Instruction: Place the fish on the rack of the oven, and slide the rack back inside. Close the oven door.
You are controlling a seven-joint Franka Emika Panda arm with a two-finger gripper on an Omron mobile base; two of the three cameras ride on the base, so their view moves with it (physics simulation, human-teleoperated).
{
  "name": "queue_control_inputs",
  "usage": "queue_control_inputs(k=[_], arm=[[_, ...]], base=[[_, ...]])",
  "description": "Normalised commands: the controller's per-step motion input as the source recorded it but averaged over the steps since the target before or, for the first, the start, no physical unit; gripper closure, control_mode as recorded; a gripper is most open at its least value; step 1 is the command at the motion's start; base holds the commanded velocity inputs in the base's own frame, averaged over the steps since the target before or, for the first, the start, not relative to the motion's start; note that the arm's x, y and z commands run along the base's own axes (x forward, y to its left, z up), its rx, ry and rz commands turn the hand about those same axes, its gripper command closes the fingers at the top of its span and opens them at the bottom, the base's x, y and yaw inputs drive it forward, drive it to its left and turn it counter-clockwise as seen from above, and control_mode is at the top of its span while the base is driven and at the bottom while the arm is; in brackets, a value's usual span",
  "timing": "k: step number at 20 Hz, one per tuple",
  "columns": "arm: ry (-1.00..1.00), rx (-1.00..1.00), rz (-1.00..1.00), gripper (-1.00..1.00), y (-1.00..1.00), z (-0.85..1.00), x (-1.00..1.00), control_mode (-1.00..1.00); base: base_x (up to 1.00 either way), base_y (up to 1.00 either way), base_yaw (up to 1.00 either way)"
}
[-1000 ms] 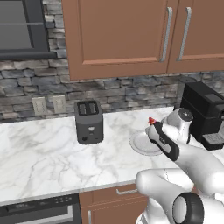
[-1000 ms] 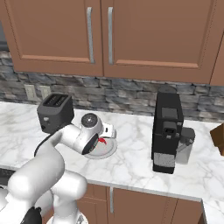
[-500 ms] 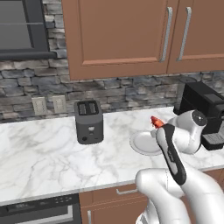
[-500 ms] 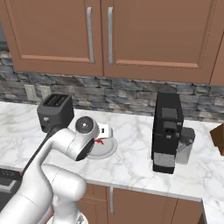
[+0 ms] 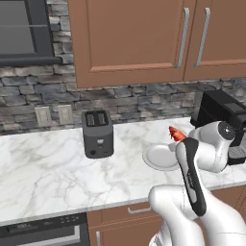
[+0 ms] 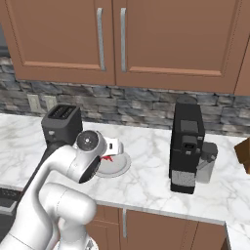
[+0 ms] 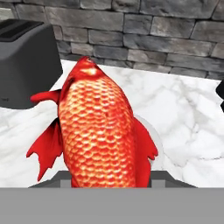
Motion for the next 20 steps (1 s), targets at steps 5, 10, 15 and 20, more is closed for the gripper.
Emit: queue_control_inputs(k=[5, 10, 15, 20], arm=[[0.00, -0.02, 0.00, 1.00, 0.18, 0.04, 0.01, 1.00], [0.00, 0.00, 0.00, 1.00, 0.00, 0.00, 0.00, 1.00], [0.00, 0.00, 0.00, 1.00, 0.00, 0.00, 0.00, 1.00], [0.00, 0.00, 0.00, 1.00, 0.00, 0.00, 0.00, 1.00]], base=[[0.03, 0.00, 0.00], [-0.28, 0.21, 0.03], [-0.45, 0.33, 0.12], [-0.23, 0.26, 0.24]])
